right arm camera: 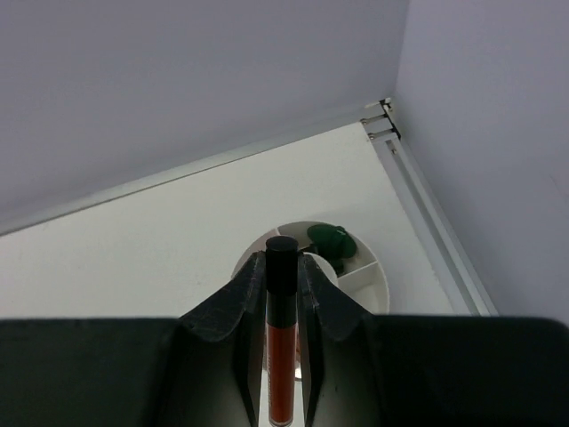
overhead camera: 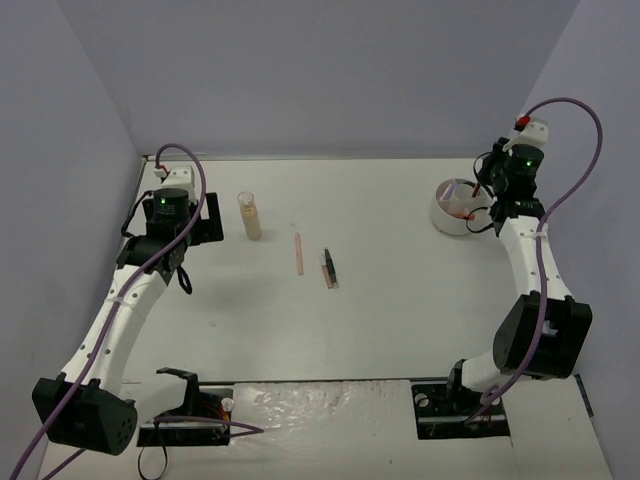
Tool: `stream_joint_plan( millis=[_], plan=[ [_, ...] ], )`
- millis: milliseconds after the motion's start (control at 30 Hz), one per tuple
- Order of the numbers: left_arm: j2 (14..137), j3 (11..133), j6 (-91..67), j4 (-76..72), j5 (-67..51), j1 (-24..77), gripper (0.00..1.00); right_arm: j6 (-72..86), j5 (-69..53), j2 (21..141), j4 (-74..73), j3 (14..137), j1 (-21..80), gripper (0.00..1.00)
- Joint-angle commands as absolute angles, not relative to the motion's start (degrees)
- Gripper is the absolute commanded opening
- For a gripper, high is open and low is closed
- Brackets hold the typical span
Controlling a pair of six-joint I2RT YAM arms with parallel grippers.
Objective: Organize the makeup
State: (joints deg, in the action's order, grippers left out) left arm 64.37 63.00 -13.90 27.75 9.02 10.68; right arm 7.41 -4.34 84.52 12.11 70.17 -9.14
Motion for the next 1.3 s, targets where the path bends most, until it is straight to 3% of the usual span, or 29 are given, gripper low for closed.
stream_joint_plan(
  millis=[0,433,867,1267],
  plan=[
    [62.49,64.87,-13.89,25.58,9.59,10.20,0.97,12.53,1.10,85.03,27.99,65.97,-12.55,0.00],
    [62.41,65.03,-13.71,25.58,9.67,10.20,0.97,13.36,-4.02,95.04,43.79,64.24,-18.30,0.00],
    [62.90,65.04,-13.68,25.66,9.79,10.16,0.97,14.26,-7.32,101.45,48.25,61.57,-18.54,0.01],
    [62.58,64.99,-13.97,25.49,9.24,10.11,0.97,16.05,-7.69,100.35,48.15,58.32,-18.63,0.27]
  ],
)
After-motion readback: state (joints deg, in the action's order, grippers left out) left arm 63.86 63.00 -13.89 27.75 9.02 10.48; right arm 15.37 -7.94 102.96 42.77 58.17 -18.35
